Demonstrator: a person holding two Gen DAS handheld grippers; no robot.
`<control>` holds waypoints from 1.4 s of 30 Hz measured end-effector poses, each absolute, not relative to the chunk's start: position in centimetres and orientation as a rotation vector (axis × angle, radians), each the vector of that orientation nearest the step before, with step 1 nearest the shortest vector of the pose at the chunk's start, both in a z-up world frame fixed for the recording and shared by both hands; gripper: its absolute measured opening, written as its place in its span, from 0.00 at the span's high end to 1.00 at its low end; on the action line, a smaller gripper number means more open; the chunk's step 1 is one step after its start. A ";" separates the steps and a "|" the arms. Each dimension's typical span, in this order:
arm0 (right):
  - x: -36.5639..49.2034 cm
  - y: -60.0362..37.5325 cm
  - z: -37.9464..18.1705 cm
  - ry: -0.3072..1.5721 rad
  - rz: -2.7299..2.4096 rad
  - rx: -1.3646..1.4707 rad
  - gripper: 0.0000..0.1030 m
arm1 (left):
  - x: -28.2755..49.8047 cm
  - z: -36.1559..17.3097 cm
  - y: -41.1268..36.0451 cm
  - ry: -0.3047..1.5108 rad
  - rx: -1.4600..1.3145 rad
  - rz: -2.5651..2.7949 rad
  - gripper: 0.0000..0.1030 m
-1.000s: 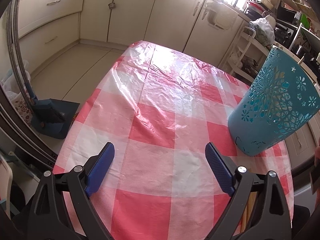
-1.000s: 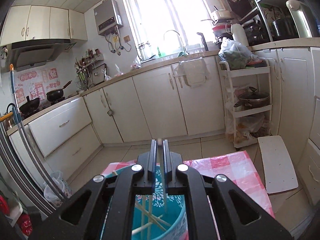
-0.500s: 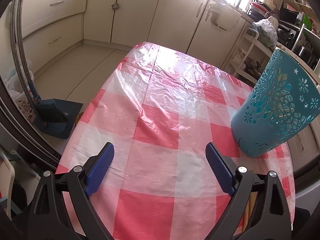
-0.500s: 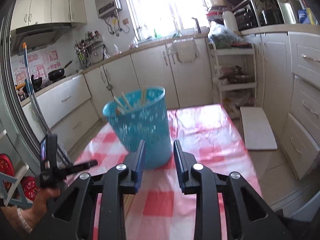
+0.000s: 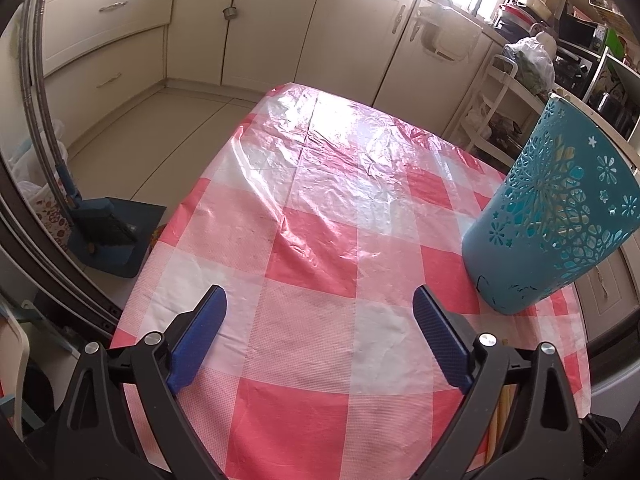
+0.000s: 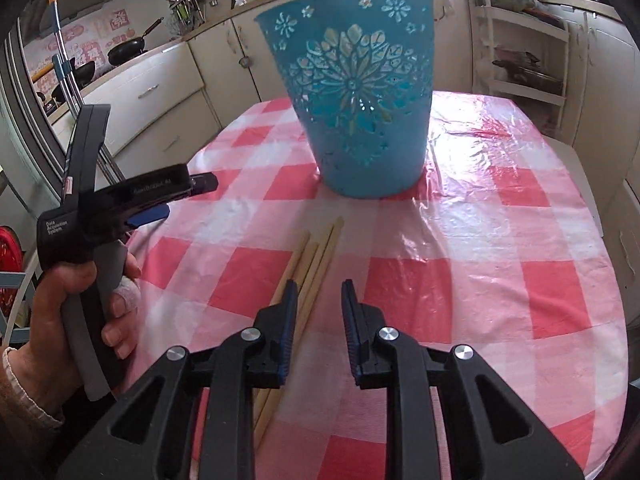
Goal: Organize utensils
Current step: 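Move the right gripper back and close it on another chopstick, then grasp a chopstick with the left gripper while the right gripper opens on its chopstick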
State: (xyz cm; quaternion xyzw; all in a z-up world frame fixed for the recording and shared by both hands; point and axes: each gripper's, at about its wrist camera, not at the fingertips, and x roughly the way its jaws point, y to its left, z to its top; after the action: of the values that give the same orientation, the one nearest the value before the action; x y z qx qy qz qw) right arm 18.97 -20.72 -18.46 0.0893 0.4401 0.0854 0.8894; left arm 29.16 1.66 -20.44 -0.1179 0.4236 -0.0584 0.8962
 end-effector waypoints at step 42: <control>18.6 -26.5 -19.8 0.942 0.106 0.190 0.93 | 22.8 -20.3 -7.0 0.942 0.008 -0.355 0.12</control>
State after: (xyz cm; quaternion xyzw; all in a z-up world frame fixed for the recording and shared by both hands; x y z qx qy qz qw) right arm 18.60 -26.51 -19.77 0.0913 0.4527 0.0510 0.8855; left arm 22.77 -7.04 -20.27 0.0037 0.4516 -0.1700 0.8759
